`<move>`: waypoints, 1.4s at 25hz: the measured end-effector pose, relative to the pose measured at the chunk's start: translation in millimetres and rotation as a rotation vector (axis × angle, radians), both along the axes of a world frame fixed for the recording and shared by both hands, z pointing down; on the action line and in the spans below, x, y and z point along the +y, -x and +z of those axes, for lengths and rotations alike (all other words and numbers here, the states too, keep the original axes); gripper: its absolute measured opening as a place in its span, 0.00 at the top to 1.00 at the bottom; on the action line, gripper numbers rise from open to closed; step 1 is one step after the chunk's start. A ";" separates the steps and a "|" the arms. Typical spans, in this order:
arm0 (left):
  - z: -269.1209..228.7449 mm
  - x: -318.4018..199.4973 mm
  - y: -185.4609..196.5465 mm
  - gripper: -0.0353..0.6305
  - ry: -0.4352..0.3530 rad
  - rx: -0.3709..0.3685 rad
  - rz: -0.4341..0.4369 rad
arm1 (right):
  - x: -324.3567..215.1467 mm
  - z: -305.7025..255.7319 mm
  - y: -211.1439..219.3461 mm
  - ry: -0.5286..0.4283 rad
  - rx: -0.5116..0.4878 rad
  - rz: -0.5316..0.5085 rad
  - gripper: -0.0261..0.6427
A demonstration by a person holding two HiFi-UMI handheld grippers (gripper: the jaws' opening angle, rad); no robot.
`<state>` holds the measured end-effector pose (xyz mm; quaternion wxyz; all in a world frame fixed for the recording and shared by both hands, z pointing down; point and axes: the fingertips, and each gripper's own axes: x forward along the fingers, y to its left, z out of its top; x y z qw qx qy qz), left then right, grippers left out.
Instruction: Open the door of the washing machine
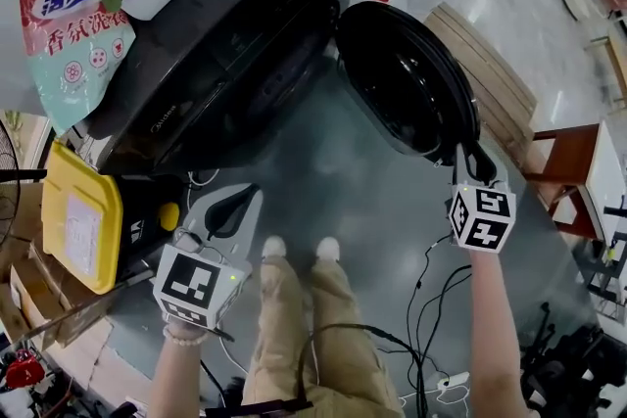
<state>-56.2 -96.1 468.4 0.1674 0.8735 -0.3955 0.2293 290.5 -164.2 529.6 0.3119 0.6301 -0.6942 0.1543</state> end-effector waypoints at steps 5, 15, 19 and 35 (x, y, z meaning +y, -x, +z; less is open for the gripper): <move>-39.7 6.2 6.9 0.96 -0.028 -0.015 0.010 | 27.8 -43.5 74.7 -0.017 -0.142 -0.120 0.84; -138.6 29.1 33.2 0.96 -0.086 -0.007 -0.014 | 78.0 -146.8 168.3 -0.055 -0.308 -0.238 0.87; -170.3 41.7 44.2 0.96 -0.104 -0.009 -0.020 | 91.6 -185.6 188.1 -0.089 -0.326 -0.270 0.87; -247.0 84.8 89.8 0.96 -0.140 -0.010 -0.139 | 136.0 -275.4 209.7 -0.228 -0.340 -0.311 0.91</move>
